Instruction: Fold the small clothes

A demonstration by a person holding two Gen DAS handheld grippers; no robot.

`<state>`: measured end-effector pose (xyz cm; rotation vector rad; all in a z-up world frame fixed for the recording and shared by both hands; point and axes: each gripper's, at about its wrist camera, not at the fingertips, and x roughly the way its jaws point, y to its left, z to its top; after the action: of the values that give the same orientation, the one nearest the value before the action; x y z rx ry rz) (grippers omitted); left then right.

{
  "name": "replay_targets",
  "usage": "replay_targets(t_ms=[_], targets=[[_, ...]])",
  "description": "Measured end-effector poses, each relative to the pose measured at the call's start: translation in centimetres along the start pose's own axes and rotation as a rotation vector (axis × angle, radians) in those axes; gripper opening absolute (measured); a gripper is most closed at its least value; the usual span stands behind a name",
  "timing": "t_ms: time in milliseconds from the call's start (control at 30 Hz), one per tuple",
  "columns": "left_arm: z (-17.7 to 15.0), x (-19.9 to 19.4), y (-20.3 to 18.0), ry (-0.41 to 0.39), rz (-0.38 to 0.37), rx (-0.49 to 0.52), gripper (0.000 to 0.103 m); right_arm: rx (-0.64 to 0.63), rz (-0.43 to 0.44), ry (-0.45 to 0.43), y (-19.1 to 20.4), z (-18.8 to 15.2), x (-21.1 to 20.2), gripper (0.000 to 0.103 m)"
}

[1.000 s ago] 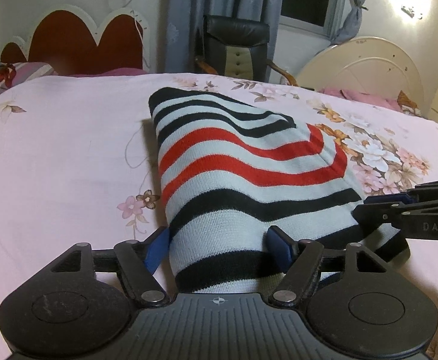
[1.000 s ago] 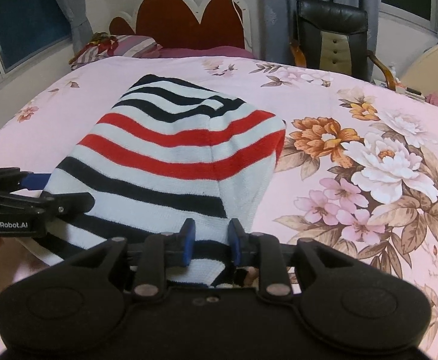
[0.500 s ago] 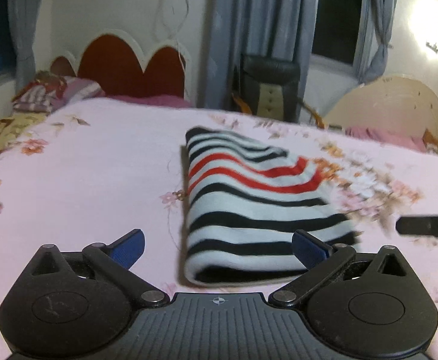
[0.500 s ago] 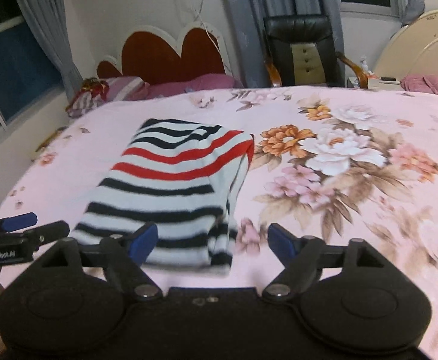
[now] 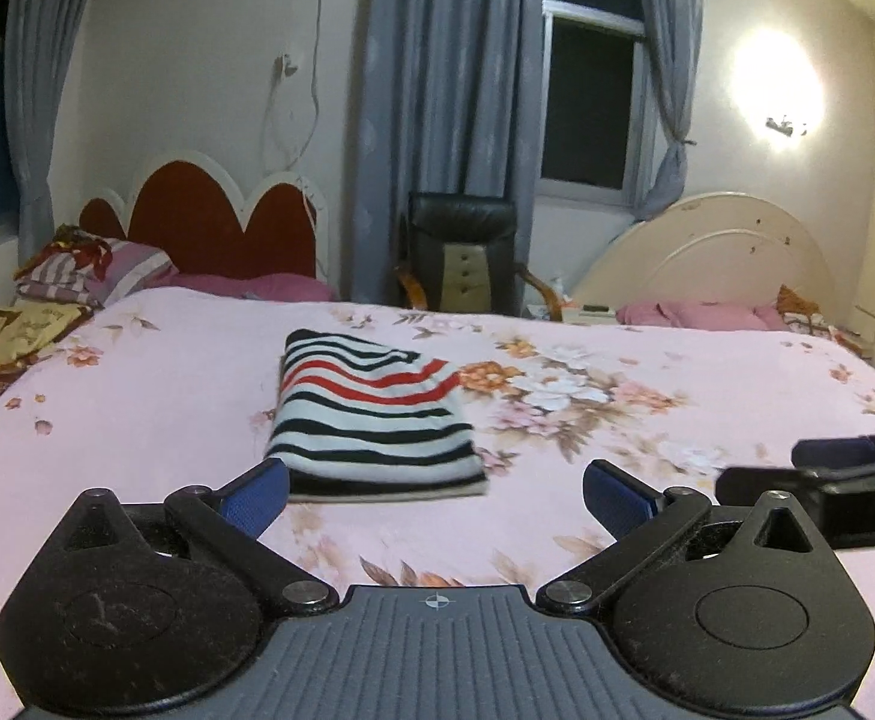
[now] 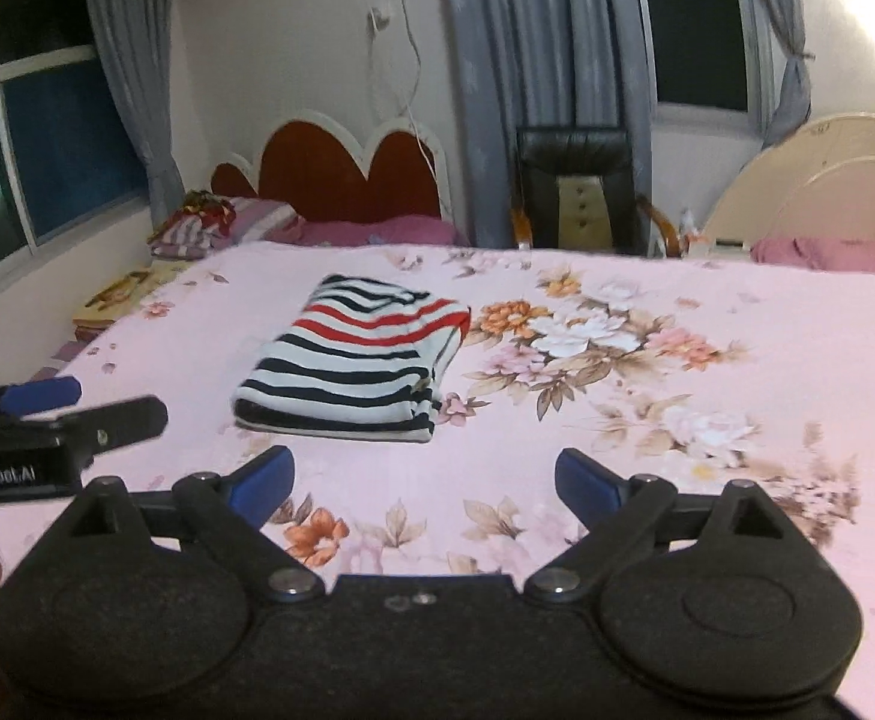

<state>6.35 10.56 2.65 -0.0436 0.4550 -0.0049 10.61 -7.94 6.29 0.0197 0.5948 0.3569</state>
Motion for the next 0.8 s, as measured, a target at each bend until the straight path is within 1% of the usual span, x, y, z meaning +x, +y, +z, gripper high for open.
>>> replay_targets(t_ms=[200,367,500,633,800], targets=[[-0.9,-4.7,-1.7,-0.026,-0.008,-0.008,0.103,-0.003,-0.015,-0.058,0.1,-0.9,-4.9,0.095],[-0.9,-6.8,-2.9,-0.055,-0.019,0.001,0.103,-0.014,-0.017,-0.086,0.2,-1.3,-7.3,0.095],[-0.6,-7.9,-3.6,-0.078,-0.018,0.004,0.103,-0.034,-0.017,-0.107,0.1,-0.9,-8.3,0.096],[-0.4,-8.2,-4.1,-0.084,-0.016,0.013,0.103,-0.032,-0.015,-0.127,-0.2,-0.7,-8.7,0.096],[-0.4,-8.3,-4.6,-0.091,-0.017,0.012,0.103,-0.028,-0.021,-0.124,-0.8,-1.0,-8.7,0.096]])
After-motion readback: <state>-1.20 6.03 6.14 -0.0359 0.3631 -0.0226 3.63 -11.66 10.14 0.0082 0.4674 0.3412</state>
